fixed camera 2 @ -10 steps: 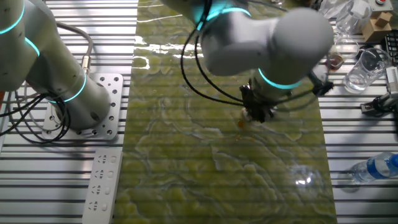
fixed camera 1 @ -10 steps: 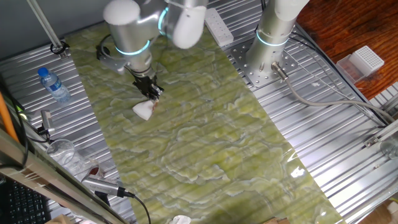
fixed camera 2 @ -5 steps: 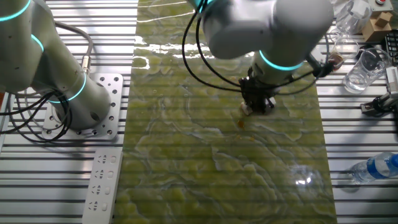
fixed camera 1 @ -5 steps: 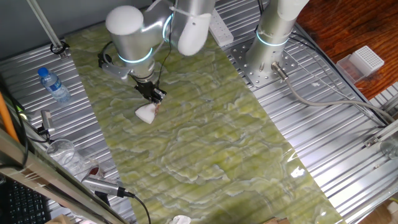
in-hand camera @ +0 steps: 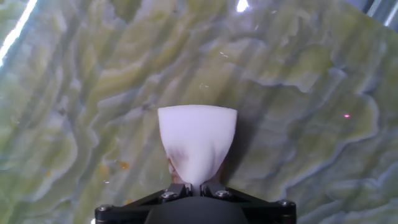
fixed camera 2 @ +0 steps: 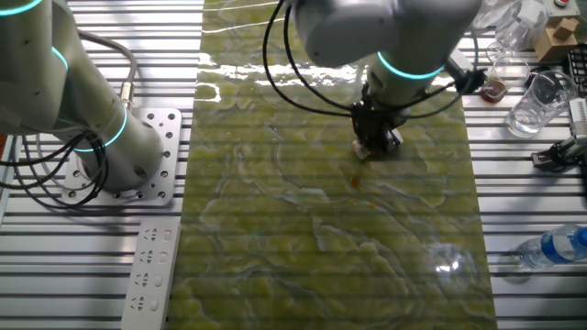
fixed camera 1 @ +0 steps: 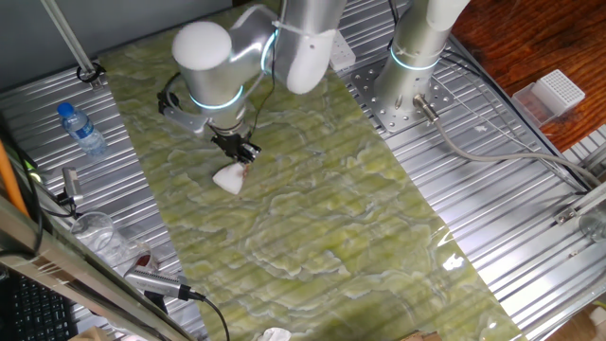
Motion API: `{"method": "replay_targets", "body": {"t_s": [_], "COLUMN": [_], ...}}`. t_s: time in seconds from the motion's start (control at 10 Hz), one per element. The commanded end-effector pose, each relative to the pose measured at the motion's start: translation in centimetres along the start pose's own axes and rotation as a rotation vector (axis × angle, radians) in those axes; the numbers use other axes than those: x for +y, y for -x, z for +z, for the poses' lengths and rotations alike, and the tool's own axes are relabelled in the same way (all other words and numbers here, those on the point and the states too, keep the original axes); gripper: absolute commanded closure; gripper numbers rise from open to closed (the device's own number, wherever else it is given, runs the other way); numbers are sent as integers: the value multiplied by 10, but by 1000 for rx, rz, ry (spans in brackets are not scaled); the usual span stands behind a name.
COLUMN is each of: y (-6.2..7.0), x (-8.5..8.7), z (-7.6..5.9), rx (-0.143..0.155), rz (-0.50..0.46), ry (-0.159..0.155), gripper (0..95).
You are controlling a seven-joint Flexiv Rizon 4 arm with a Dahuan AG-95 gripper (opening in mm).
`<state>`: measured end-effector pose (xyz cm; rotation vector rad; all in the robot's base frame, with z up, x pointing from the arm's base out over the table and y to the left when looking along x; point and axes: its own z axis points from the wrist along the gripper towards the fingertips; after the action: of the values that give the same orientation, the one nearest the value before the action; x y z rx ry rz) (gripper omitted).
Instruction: Clean the tabletop with a sponge
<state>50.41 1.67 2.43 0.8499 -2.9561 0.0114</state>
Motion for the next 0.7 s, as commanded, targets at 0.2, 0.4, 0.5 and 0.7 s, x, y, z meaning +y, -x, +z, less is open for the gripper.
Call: {"method": "replay_targets", "body": {"t_s": [0.2, 0.4, 0.5, 0.7], "y": [-1, -6, -11, -16], "x": [-5, -15, -23, -37], "z": [7, 12, 8, 3], "rx": [12, 1, 5, 18], "rz": [-17, -36, -49, -89], "ry": [-40, -47, -41, -55], "gripper": [950, 950, 950, 950]}}
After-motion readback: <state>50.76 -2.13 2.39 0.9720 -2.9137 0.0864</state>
